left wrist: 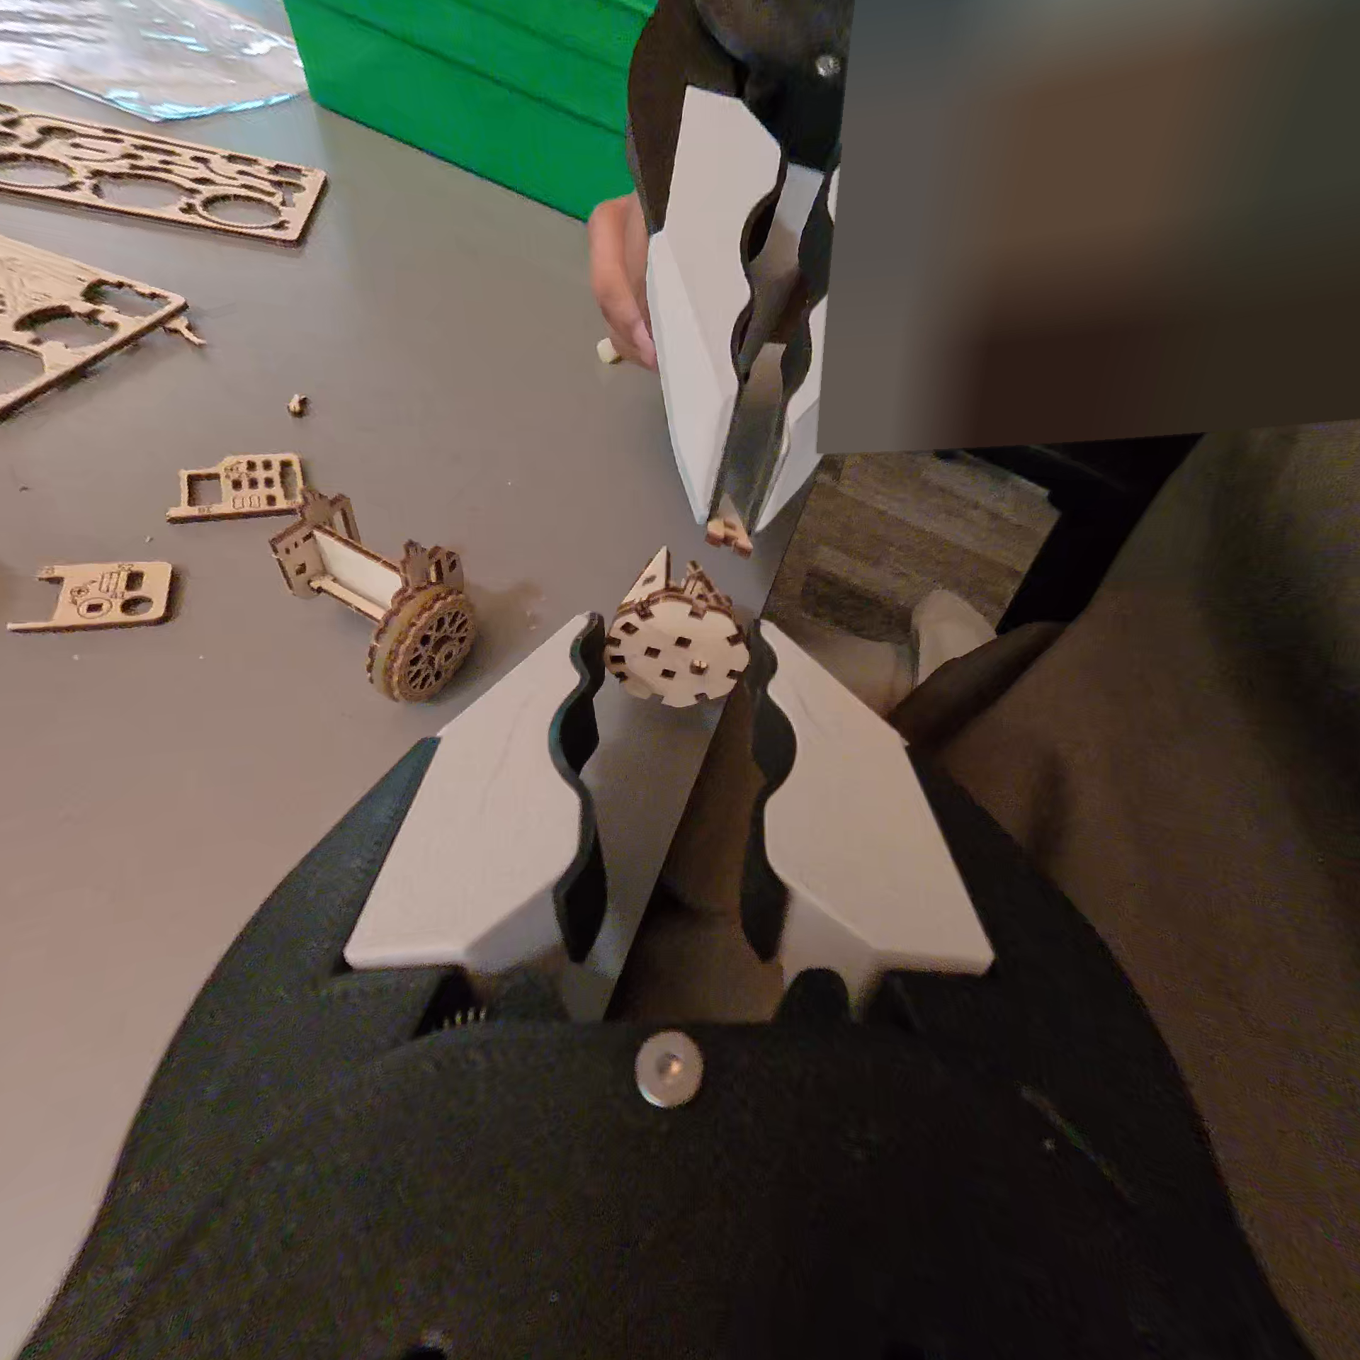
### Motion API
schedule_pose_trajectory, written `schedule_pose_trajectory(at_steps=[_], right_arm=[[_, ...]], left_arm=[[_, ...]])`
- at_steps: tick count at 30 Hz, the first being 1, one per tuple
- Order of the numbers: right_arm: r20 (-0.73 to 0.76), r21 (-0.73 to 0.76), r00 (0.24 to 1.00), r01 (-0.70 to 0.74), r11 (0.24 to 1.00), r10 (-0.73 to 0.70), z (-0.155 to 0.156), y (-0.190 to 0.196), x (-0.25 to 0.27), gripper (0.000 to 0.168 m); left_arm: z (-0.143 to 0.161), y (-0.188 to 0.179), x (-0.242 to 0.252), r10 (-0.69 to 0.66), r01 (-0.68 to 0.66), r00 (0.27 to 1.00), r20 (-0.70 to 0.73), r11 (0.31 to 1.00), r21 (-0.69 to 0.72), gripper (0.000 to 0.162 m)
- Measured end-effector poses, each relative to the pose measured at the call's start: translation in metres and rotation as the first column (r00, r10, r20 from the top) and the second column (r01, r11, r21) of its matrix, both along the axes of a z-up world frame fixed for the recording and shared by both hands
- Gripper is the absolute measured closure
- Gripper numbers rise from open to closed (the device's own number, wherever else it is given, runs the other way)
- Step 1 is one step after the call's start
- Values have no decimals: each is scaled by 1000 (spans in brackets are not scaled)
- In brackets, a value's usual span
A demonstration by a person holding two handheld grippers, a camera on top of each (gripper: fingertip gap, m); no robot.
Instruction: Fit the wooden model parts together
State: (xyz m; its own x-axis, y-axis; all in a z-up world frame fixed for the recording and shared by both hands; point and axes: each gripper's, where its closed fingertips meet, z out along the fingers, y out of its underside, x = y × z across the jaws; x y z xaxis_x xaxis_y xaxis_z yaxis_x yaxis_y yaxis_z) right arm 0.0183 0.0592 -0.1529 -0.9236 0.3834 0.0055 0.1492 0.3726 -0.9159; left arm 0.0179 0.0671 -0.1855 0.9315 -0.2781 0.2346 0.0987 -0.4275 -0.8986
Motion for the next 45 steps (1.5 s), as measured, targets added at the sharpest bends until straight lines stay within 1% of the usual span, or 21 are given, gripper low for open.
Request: schedule_pose_trajectory(at_steps=[5,9,16,22,28,33,40,45], right_arm=[[-18,15,1000,4,1000,-4,1,-5,-1,163],[-29,38,1000,2,999,-1,-1,-6,-1,163],[-16,10,1000,-17,1000,17,4,-6,2,163],[19,3,999,-32,999,32,2,-5,5,163],[28,-1,999,-18,1000,18,4,-3,3,163],[50,3,999,-12,1000,12,2,-3,2,163],[110,20,993,-31,999,28,-4,-4,6,163],[135,35,990,-33,999,28,-8,-3,8,163]], left_arm=[[2,1,4,-16,15,1000,24,1000,4,126],[5,2,12,-47,46,996,74,999,9,126],[10,3,14,-58,54,990,125,998,35,126],[9,3,15,-68,64,992,109,997,40,126],[13,4,14,-67,60,991,120,996,59,126],[11,4,13,-58,53,994,96,997,57,126],[4,4,17,-68,68,997,36,998,12,127],[1,4,17,-66,66,997,33,998,-8,127]])
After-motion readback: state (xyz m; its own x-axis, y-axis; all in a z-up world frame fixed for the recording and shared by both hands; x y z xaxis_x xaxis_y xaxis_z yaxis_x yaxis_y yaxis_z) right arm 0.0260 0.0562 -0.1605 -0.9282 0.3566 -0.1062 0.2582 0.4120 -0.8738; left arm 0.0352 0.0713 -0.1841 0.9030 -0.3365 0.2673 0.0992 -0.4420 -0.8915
